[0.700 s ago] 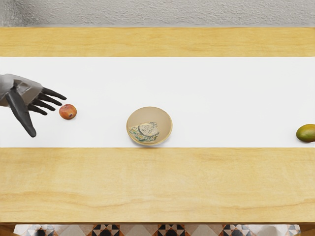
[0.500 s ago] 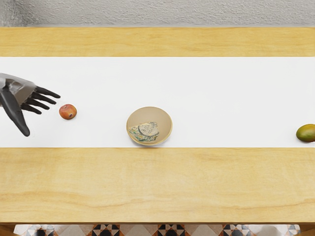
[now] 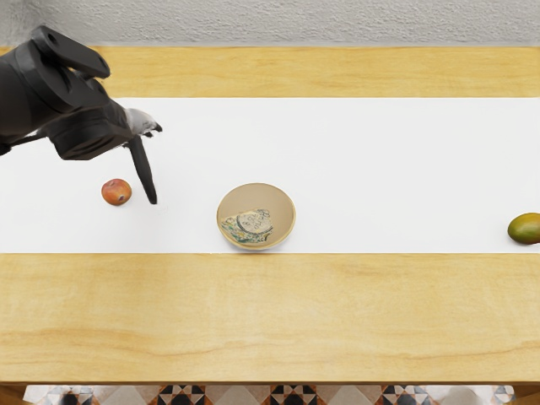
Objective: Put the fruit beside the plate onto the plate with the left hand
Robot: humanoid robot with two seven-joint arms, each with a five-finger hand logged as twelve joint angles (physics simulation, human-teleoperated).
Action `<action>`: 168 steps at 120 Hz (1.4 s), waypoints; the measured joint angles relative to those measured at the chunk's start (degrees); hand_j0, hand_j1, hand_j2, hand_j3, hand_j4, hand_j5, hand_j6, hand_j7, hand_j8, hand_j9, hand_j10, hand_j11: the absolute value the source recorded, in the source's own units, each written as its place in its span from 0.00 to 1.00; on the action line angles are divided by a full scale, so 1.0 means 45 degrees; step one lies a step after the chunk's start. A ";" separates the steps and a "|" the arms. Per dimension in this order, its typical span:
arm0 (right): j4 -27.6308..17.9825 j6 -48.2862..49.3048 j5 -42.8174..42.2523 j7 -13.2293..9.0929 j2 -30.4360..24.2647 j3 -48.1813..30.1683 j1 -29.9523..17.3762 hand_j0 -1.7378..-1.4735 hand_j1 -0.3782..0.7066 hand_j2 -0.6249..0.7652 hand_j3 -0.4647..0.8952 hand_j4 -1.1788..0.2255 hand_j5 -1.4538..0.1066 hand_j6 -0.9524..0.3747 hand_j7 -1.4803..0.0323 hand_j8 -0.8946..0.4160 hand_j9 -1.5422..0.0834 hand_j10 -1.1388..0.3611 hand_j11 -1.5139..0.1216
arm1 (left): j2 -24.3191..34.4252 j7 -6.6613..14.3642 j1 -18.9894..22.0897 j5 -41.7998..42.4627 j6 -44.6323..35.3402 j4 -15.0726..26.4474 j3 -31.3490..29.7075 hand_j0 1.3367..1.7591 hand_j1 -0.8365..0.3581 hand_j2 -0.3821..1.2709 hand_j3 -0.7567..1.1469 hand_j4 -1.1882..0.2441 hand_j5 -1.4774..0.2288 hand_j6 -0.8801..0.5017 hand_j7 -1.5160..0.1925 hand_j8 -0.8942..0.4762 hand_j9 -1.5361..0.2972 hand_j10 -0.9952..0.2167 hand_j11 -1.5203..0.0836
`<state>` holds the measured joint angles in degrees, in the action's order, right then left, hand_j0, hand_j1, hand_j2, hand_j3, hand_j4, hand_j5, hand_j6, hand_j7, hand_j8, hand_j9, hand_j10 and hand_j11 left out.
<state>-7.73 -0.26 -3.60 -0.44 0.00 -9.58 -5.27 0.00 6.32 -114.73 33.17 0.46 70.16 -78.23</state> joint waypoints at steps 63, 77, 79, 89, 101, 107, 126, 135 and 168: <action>-0.0001 0.0002 0.0000 0.0001 0.0000 -0.0001 0.0000 0.30 0.03 0.45 0.34 0.84 0.93 0.72 0.98 0.68 0.95 0.76 0.93 | -0.0001 -0.0270 0.2490 -0.1992 -0.0665 -0.1151 -0.1544 0.76 0.73 0.26 0.40 0.65 0.67 0.45 0.69 0.46 0.65 0.61 0.74; -0.0001 0.0001 0.0000 0.0001 0.0000 -0.0001 0.0000 0.30 0.03 0.45 0.34 0.84 0.93 0.72 0.98 0.68 0.95 0.76 0.93 | -0.0001 -0.0233 0.2798 -0.1982 -0.1434 -0.1349 -0.1542 0.76 0.69 0.27 0.40 0.62 0.63 0.42 0.66 0.43 0.62 0.57 0.70; 0.0000 0.0001 0.0000 0.0001 0.0000 -0.0001 0.0000 0.30 0.03 0.45 0.34 0.84 0.93 0.72 0.98 0.68 0.95 0.76 0.93 | -0.0001 -0.0230 0.2809 -0.1979 -0.1542 -0.1364 -0.1539 0.76 0.68 0.27 0.40 0.61 0.63 0.41 0.65 0.43 0.62 0.57 0.70; -0.0001 0.0000 0.0000 0.0001 0.0000 0.0000 0.0000 0.30 0.03 0.45 0.34 0.84 0.93 0.72 0.98 0.68 0.95 0.76 0.93 | -0.0001 -0.0221 0.2839 -0.1969 -0.1900 -0.1410 -0.1511 0.76 0.66 0.27 0.40 0.60 0.62 0.40 0.64 0.41 0.61 0.55 0.68; 0.0000 -0.0001 0.0000 0.0001 0.0000 0.0000 0.0000 0.30 0.03 0.45 0.34 0.84 0.93 0.72 0.98 0.68 0.95 0.76 0.93 | -0.0001 -0.0219 0.3020 -0.1975 -0.2154 -0.1419 -0.1286 0.76 0.65 0.27 0.40 0.59 0.61 0.39 0.63 0.40 0.60 0.54 0.67; 0.0001 -0.0001 0.0000 0.0001 0.0000 -0.0002 0.0000 0.30 0.03 0.45 0.34 0.84 0.93 0.72 0.98 0.68 0.95 0.76 0.93 | -0.0001 -0.0208 0.3184 -0.1985 -0.2422 -0.1415 -0.1142 0.76 0.65 0.27 0.40 0.59 0.60 0.39 0.62 0.40 0.59 0.54 0.67; 0.0001 -0.0001 0.0000 0.0001 0.0000 -0.0001 0.0002 0.30 0.03 0.45 0.34 0.84 0.93 0.72 0.98 0.68 0.95 0.76 0.93 | -0.0001 -0.0182 0.3219 -0.1993 -0.3088 -0.1384 -0.0878 0.76 0.64 0.27 0.40 0.58 0.60 0.38 0.62 0.39 0.59 0.53 0.66; 0.0000 0.0001 0.0000 0.0001 0.0000 -0.0001 0.0001 0.30 0.03 0.45 0.34 0.84 0.93 0.72 0.98 0.68 0.95 0.76 0.93 | -0.0001 -0.0178 0.3274 -0.2016 -0.3189 -0.1378 -0.0737 0.76 0.64 0.27 0.40 0.58 0.59 0.38 0.62 0.39 0.59 0.53 0.66; -0.0001 0.0001 0.0000 -0.0001 0.0000 -0.0002 0.0000 0.30 0.03 0.45 0.34 0.84 0.93 0.72 0.98 0.68 0.95 0.76 0.93 | -0.0001 -0.0163 0.3430 -0.2064 -0.3279 -0.1355 -0.0547 0.76 0.63 0.27 0.40 0.58 0.59 0.38 0.61 0.39 0.58 0.52 0.66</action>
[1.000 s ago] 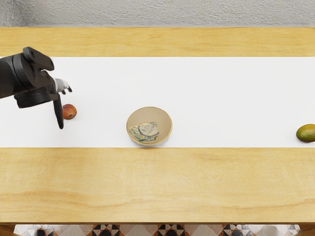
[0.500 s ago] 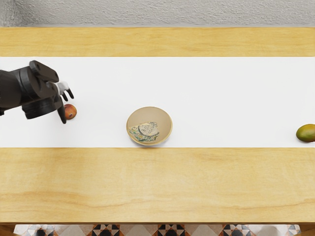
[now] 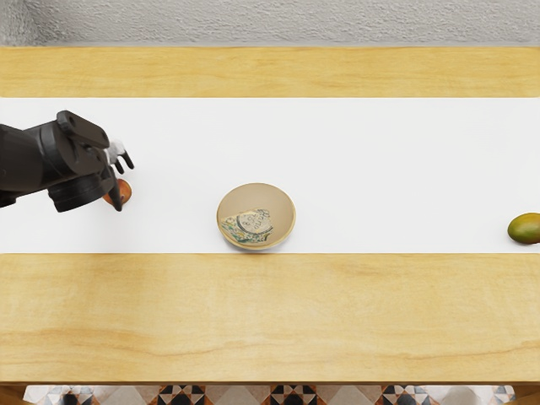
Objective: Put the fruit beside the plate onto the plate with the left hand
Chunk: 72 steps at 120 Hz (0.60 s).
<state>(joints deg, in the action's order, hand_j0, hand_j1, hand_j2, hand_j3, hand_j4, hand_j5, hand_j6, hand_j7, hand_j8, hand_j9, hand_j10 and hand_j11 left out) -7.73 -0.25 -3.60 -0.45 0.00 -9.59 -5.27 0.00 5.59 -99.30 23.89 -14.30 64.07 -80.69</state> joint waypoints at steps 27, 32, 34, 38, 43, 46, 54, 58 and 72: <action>0.0000 -0.0001 0.0000 0.0001 0.0000 0.0001 0.0000 0.30 0.03 0.45 0.34 0.84 0.93 0.72 0.98 0.68 0.95 0.76 0.93 | 0.0000 0.0008 0.0082 0.0015 -0.0006 0.0003 -0.0080 0.76 0.63 0.28 0.40 0.58 0.59 0.38 0.61 0.39 0.58 0.52 0.66; 0.0000 0.0000 0.0000 0.0002 0.0000 0.0001 0.0000 0.30 0.03 0.45 0.34 0.84 0.93 0.72 0.98 0.68 0.95 0.76 0.93 | 0.0000 0.0008 0.0092 0.0018 -0.0006 0.0004 -0.0085 0.76 0.63 0.28 0.40 0.58 0.59 0.38 0.61 0.39 0.58 0.52 0.66; 0.0000 0.0001 0.0000 0.0002 0.0000 0.0001 0.0000 0.30 0.03 0.45 0.34 0.84 0.93 0.72 0.98 0.68 0.95 0.76 0.93 | 0.0000 0.0008 0.0093 0.0019 -0.0006 0.0005 -0.0087 0.76 0.63 0.28 0.40 0.58 0.59 0.38 0.61 0.39 0.58 0.52 0.65; 0.0000 0.0000 0.0000 0.0002 0.0000 0.0002 0.0000 0.30 0.03 0.45 0.34 0.84 0.93 0.72 0.98 0.68 0.95 0.76 0.93 | 0.0000 0.0008 0.0093 0.0020 -0.0007 0.0008 -0.0089 0.76 0.63 0.28 0.40 0.58 0.59 0.37 0.61 0.39 0.58 0.52 0.65; 0.0000 0.0000 0.0000 0.0002 0.0000 0.0002 0.0000 0.30 0.03 0.45 0.34 0.84 0.93 0.72 0.98 0.68 0.95 0.76 0.93 | 0.0000 0.0008 0.0093 0.0021 -0.0007 0.0010 -0.0091 0.76 0.63 0.28 0.40 0.58 0.59 0.37 0.61 0.39 0.58 0.52 0.65; 0.0000 -0.0001 0.0000 0.0002 0.0000 0.0002 0.0000 0.30 0.03 0.45 0.34 0.84 0.93 0.72 0.98 0.68 0.95 0.76 0.93 | 0.0000 0.0008 0.0093 0.0022 -0.0007 0.0011 -0.0091 0.76 0.63 0.28 0.40 0.58 0.59 0.37 0.61 0.39 0.58 0.52 0.65; 0.0000 0.0000 0.0000 0.0002 0.0000 0.0002 0.0001 0.30 0.03 0.45 0.34 0.84 0.93 0.72 0.98 0.68 0.95 0.76 0.93 | 0.0000 0.0009 0.0112 0.0023 -0.0007 0.0010 -0.0084 0.76 0.63 0.28 0.40 0.58 0.59 0.37 0.61 0.39 0.58 0.52 0.65; 0.0000 0.0000 0.0000 0.0002 0.0000 0.0000 0.0001 0.30 0.03 0.45 0.34 0.84 0.93 0.72 0.98 0.68 0.95 0.76 0.93 | 0.0000 0.0009 0.0113 0.0023 -0.0007 0.0013 -0.0082 0.76 0.63 0.28 0.40 0.58 0.59 0.37 0.61 0.39 0.58 0.52 0.65; 0.0000 -0.0001 0.0000 0.0002 0.0000 0.0002 0.0000 0.30 0.03 0.45 0.34 0.84 0.93 0.72 0.98 0.68 0.95 0.76 0.93 | 0.0000 0.0009 0.0186 0.0017 0.0031 0.0041 -0.0077 0.76 0.56 0.28 0.40 0.53 0.54 0.35 0.58 0.34 0.53 0.47 0.60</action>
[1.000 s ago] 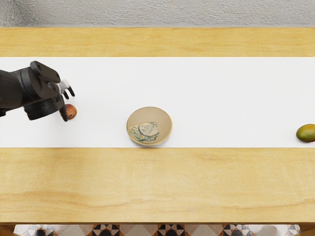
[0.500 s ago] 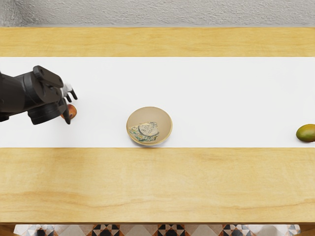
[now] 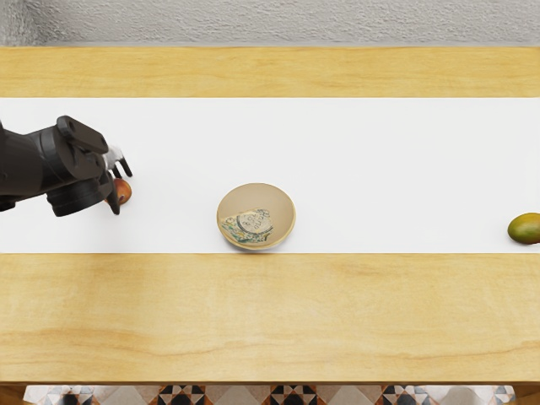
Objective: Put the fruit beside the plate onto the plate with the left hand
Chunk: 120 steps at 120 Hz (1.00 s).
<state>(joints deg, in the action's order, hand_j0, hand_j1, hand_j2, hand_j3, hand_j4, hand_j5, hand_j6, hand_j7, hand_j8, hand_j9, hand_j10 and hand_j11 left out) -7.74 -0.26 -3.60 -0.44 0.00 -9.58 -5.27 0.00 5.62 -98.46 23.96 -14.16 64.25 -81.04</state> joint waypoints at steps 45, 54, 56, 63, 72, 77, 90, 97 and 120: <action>0.0000 0.0000 0.0000 0.0000 0.0000 0.0000 0.0000 0.30 0.03 0.45 0.34 0.84 0.93 0.72 0.98 0.68 0.95 0.76 0.93 | 0.0000 -0.0041 -0.1727 0.0194 0.0930 0.0970 -0.0028 0.75 0.36 0.49 0.40 0.26 0.27 0.38 0.25 0.39 0.25 0.18 0.29; 0.0000 0.0001 0.0000 0.0000 0.0000 -0.0001 0.0000 0.30 0.03 0.45 0.34 0.84 0.93 0.72 0.98 0.68 0.95 0.76 0.93 | 0.0148 -0.0093 -0.2475 0.0172 0.2165 0.1218 0.0023 0.75 0.38 0.47 0.40 0.26 0.26 0.38 0.24 0.39 0.23 0.19 0.27; 0.0000 0.0002 0.0000 0.0000 0.0000 0.0000 0.0000 0.30 0.03 0.45 0.34 0.84 0.93 0.72 0.98 0.68 0.95 0.76 0.93 | 0.0262 -0.0102 -0.2607 0.0169 0.2528 0.1252 0.0047 0.75 0.38 0.48 0.40 0.26 0.25 0.38 0.23 0.39 0.23 0.18 0.26; 0.0001 0.0001 0.0000 0.0000 0.0000 0.0000 0.0000 0.30 0.03 0.45 0.34 0.84 0.93 0.72 0.98 0.68 0.95 0.76 0.93 | 0.0802 -0.0128 -0.3146 0.0163 0.4047 0.1316 0.0287 0.74 0.38 0.49 0.40 0.26 0.23 0.38 0.22 0.39 0.22 0.18 0.25; 0.0001 0.0001 0.0000 -0.0001 0.0000 -0.0001 0.0000 0.30 0.03 0.45 0.34 0.84 0.93 0.72 0.98 0.68 0.95 0.76 0.93 | 0.1224 -0.0157 -0.3339 0.0159 0.5957 0.1105 0.1240 0.74 0.38 0.49 0.40 0.26 0.21 0.39 0.21 0.40 0.20 0.19 0.24; 0.0003 0.0000 0.0000 -0.0001 0.0000 -0.0001 0.0000 0.30 0.03 0.45 0.34 0.84 0.93 0.72 0.98 0.68 0.95 0.76 0.93 | 0.1221 -0.0164 -0.3239 0.0152 0.6643 0.0831 0.2002 0.74 0.36 0.53 0.40 0.26 0.20 0.40 0.21 0.41 0.20 0.20 0.23; 0.0002 0.0001 0.0000 -0.0001 0.0000 0.0000 0.0000 0.30 0.03 0.45 0.34 0.84 0.93 0.72 0.98 0.68 0.95 0.76 0.93 | 0.0946 -0.0168 -0.2630 0.0017 0.7525 -0.0044 0.4250 0.73 0.34 0.57 0.40 0.25 0.18 0.41 0.20 0.42 0.20 0.21 0.22; 0.0003 0.0000 0.0000 -0.0001 0.0000 0.0000 0.0000 0.30 0.03 0.45 0.34 0.84 0.93 0.72 0.98 0.68 0.95 0.76 0.93 | 0.0803 -0.0171 -0.2030 -0.0066 0.7734 -0.0649 0.5188 0.74 0.36 0.54 0.40 0.25 0.17 0.41 0.21 0.41 0.20 0.20 0.22; 0.0001 -0.0001 0.0000 0.0000 0.0000 -0.0003 0.0000 0.30 0.03 0.45 0.34 0.84 0.93 0.72 0.98 0.68 0.95 0.76 0.93 | 0.0064 -0.0163 -0.1007 -0.0479 0.7973 -0.2475 0.6697 0.74 0.40 0.52 0.40 0.25 0.16 0.39 0.20 0.39 0.20 0.18 0.22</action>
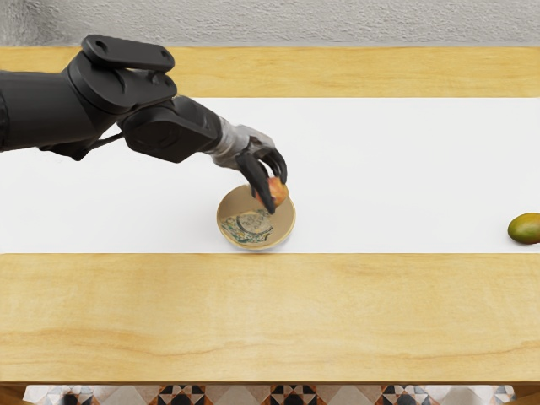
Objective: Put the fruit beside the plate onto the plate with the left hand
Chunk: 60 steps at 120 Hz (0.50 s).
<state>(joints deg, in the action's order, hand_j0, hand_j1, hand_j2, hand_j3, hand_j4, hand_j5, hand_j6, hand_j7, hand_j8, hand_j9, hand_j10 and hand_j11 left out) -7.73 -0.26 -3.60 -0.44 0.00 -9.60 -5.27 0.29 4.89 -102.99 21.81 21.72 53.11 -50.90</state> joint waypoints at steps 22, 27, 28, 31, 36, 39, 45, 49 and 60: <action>-0.0001 0.0003 0.0000 0.0000 0.0000 0.0003 0.0000 0.30 0.03 0.45 0.34 0.84 0.93 0.72 0.98 0.68 0.95 0.76 0.93 | -0.0045 0.0010 0.0202 -0.0063 -0.0038 -0.0795 0.0236 0.75 0.47 0.45 0.40 0.31 0.24 0.38 0.28 0.40 0.28 0.18 0.31; -0.0001 0.0003 0.0000 0.0000 0.0000 0.0003 0.0000 0.30 0.03 0.45 0.34 0.84 0.93 0.72 0.98 0.68 0.95 0.76 0.93 | -0.0063 0.0007 0.0298 -0.0070 -0.0084 -0.0928 0.0243 0.75 0.56 0.41 0.40 0.41 0.35 0.42 0.39 0.44 0.38 0.29 0.42; -0.0001 0.0003 0.0000 0.0000 0.0000 0.0003 0.0000 0.30 0.03 0.45 0.34 0.84 0.93 0.72 0.98 0.68 0.95 0.76 0.93 | -0.0064 0.0007 0.0303 -0.0071 -0.0092 -0.0948 0.0244 0.75 0.57 0.40 0.40 0.42 0.37 0.43 0.41 0.45 0.40 0.31 0.44; 0.0002 0.0002 0.0000 0.0000 0.0000 0.0003 0.0000 0.30 0.03 0.45 0.34 0.84 0.93 0.72 0.98 0.68 0.95 0.76 0.93 | -0.0064 0.0007 0.0307 -0.0073 -0.0110 -0.1002 0.0243 0.75 0.62 0.38 0.40 0.47 0.43 0.45 0.46 0.47 0.44 0.37 0.50; 0.0001 0.0001 0.0000 -0.0003 0.0000 0.0003 0.0000 0.30 0.03 0.45 0.34 0.84 0.93 0.72 0.98 0.68 0.95 0.76 0.93 | -0.0064 0.0015 0.0308 -0.0081 -0.0133 -0.1063 0.0209 0.75 0.69 0.35 0.40 0.53 0.51 0.48 0.54 0.50 0.52 0.45 0.58; 0.0001 0.0001 0.0000 -0.0002 0.0000 0.0003 0.0000 0.30 0.03 0.45 0.34 0.84 0.93 0.72 0.98 0.68 0.95 0.76 0.93 | -0.0064 0.0022 0.0299 -0.0085 -0.0143 -0.1088 0.0190 0.75 0.72 0.34 0.40 0.57 0.55 0.50 0.58 0.52 0.55 0.49 0.62; 0.0000 0.0002 0.0000 -0.0001 0.0000 0.0003 0.0000 0.30 0.03 0.45 0.34 0.84 0.93 0.72 0.98 0.68 0.95 0.76 0.93 | -0.0064 0.0031 0.0264 -0.0085 -0.0152 -0.1119 0.0167 0.75 0.77 0.32 0.40 0.62 0.61 0.53 0.64 0.54 0.61 0.56 0.69; 0.0000 0.0001 0.0000 -0.0001 0.0000 0.0004 0.0001 0.30 0.03 0.45 0.34 0.84 0.93 0.72 0.98 0.68 0.95 0.76 0.93 | -0.0064 0.0035 0.0242 -0.0084 -0.0154 -0.1124 0.0156 0.76 0.81 0.30 0.40 0.65 0.65 0.54 0.68 0.56 0.64 0.60 0.73; 0.0000 0.0002 0.0000 0.0000 0.0000 0.0004 0.0000 0.30 0.03 0.45 0.34 0.84 0.93 0.72 0.98 0.68 0.95 0.76 0.93 | 0.1359 0.0043 -0.0567 -0.0063 -0.0030 -0.0554 0.0000 0.76 0.87 0.28 0.40 0.71 0.72 0.57 0.75 0.59 0.71 0.67 0.80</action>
<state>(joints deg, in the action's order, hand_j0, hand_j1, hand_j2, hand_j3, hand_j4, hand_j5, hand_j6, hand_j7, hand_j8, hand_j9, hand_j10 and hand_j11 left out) -7.73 -0.25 -3.60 -0.44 0.00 -9.58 -5.27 6.40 5.08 -105.54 21.53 21.59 50.62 -50.90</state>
